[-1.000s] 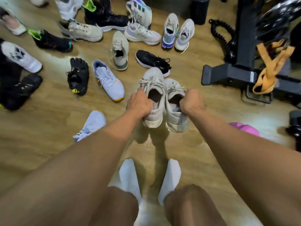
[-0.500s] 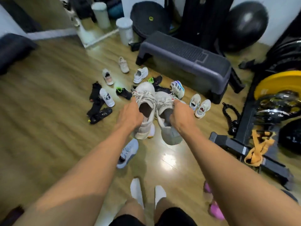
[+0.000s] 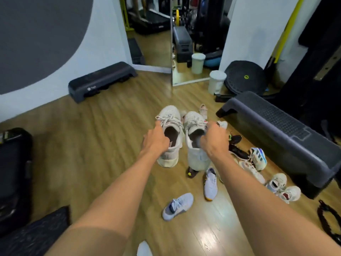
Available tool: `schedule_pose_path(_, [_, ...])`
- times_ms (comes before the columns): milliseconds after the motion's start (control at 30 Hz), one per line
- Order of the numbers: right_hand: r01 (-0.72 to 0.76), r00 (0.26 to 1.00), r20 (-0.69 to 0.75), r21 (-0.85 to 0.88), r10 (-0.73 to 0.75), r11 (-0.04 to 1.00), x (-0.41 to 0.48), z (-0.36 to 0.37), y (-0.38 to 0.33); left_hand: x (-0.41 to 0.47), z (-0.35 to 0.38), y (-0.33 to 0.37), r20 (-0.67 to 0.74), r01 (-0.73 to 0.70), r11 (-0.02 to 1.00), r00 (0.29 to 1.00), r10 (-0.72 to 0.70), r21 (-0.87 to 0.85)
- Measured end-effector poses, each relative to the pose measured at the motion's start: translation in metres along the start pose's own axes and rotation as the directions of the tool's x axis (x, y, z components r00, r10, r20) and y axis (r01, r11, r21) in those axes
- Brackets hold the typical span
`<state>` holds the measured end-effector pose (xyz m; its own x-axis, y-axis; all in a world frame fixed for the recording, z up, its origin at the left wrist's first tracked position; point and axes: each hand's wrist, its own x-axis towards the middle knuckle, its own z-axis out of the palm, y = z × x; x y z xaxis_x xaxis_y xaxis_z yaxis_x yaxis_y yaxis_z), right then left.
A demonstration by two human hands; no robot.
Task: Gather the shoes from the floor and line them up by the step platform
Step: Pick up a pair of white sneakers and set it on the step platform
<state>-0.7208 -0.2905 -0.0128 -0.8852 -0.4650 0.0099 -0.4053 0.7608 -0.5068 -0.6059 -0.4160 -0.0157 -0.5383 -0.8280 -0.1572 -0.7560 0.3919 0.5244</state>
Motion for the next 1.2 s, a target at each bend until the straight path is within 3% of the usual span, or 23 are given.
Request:
schedule_pose_path(300, [0.15, 0.989, 0.012, 0.033, -0.15, 0.988, 0.023, 0.088, -0.168, 0.088, -0.089, -0.122, -0.041, 0.117, 0.989, 0.992, -0.121, -0.087])
schedule_pose_path(567, [0.256, 0.96, 0.106, 0.05, -0.26, 0.965, 0.072, 0.166, -0.285, 0.177, -0.149, -0.202, -0.069, 0.221, 0.968, 0.971, -0.23, -0.122])
schedule_pose_path(1200, [0.479, 0.846, 0.239, 0.048, -0.476, 0.876, 0.322, 0.35, -0.598, 0.532, -0.291, -0.332, -0.23, 0.363, 0.91, 0.886, -0.403, -0.198])
